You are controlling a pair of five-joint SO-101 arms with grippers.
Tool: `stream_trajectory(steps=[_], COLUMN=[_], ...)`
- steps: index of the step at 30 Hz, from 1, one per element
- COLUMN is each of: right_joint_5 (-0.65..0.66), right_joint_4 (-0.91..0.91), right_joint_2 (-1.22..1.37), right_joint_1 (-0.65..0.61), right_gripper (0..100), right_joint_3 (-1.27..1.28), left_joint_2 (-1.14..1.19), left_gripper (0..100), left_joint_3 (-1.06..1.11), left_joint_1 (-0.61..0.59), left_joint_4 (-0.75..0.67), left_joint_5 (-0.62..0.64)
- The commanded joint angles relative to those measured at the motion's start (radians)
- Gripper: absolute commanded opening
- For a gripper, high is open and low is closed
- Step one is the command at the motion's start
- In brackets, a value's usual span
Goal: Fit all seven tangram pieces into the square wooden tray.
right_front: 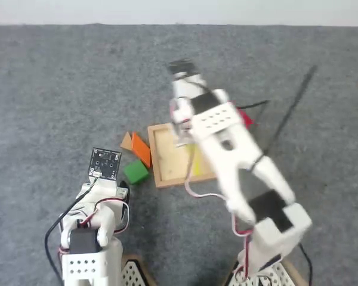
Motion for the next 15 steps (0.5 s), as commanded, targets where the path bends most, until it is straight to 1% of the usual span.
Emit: stream_trajectory(steps=[1, 8, 12, 15], right_joint_5=[-0.066, -0.258, -0.275, -0.275], right_joint_4=[0.004, 0.004, 0.015, 0.015], right_joint_2=[0.081, 0.311, 0.386, 0.406], right_joint_1=[-0.061, -0.070, -0.071, -0.067], right_gripper=[0.9, 0.7, 1.6, 9.5], right_joint_3=[-0.137, -0.298, -0.359, -0.367], left_joint_2=[-0.018, -0.018, -0.018, -0.018], left_gripper=[12, 12, 12, 12], left_joint_3=[-0.008, -0.008, -0.008, -0.008], left_joint_1=[-0.008, -0.008, -0.008, -0.008], left_joint_4=[0.006, 0.006, 0.006, 0.006], left_joint_5=[0.015, 0.015, 0.015, 0.015])
